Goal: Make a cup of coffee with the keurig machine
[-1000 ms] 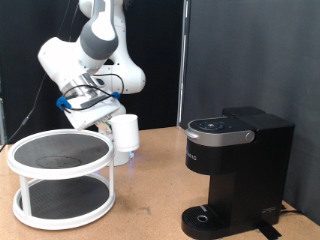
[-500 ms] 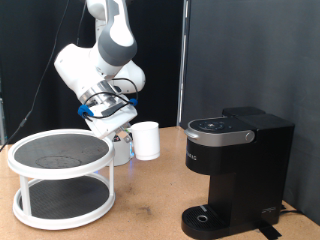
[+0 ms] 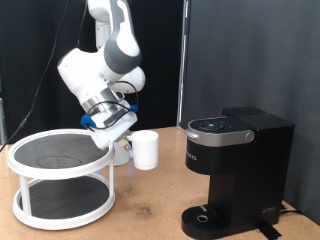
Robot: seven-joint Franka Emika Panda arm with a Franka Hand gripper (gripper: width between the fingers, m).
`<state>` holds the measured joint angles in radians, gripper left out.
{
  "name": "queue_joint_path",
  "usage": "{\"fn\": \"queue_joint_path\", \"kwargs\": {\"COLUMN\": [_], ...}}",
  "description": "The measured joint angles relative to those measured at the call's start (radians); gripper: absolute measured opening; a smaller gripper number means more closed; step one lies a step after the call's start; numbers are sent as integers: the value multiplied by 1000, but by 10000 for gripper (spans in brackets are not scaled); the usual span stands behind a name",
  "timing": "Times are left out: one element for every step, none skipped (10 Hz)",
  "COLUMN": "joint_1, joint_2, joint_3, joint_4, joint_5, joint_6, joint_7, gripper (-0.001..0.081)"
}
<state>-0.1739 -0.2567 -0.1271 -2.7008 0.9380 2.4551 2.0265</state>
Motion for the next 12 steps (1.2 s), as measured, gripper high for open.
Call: {"fn": "queue_joint_path", "kwargs": {"joint_1": [1, 4, 4, 4, 4, 4, 4, 5, 7, 7, 8, 8], "joint_2": [29, 57, 85, 115, 146, 180, 213, 244, 273, 298, 318, 330], "joint_3": [12, 20, 27, 35, 43, 50, 58, 67, 79, 91, 102, 115], "joint_4": [5, 13, 24, 37, 51, 66, 81, 95, 108, 118, 127, 130], "joint_5": [-2, 0, 4, 7, 8, 11, 23, 48, 104, 153, 191, 238], "joint_6": [18, 34, 46, 58, 70, 83, 99, 117, 145, 155, 152, 152], "joint_7": [5, 5, 5, 5, 5, 5, 4, -7, -48, -92, -132, -183], "gripper": [2, 2, 2, 2, 2, 2, 2, 2, 2, 2, 2, 2]}}
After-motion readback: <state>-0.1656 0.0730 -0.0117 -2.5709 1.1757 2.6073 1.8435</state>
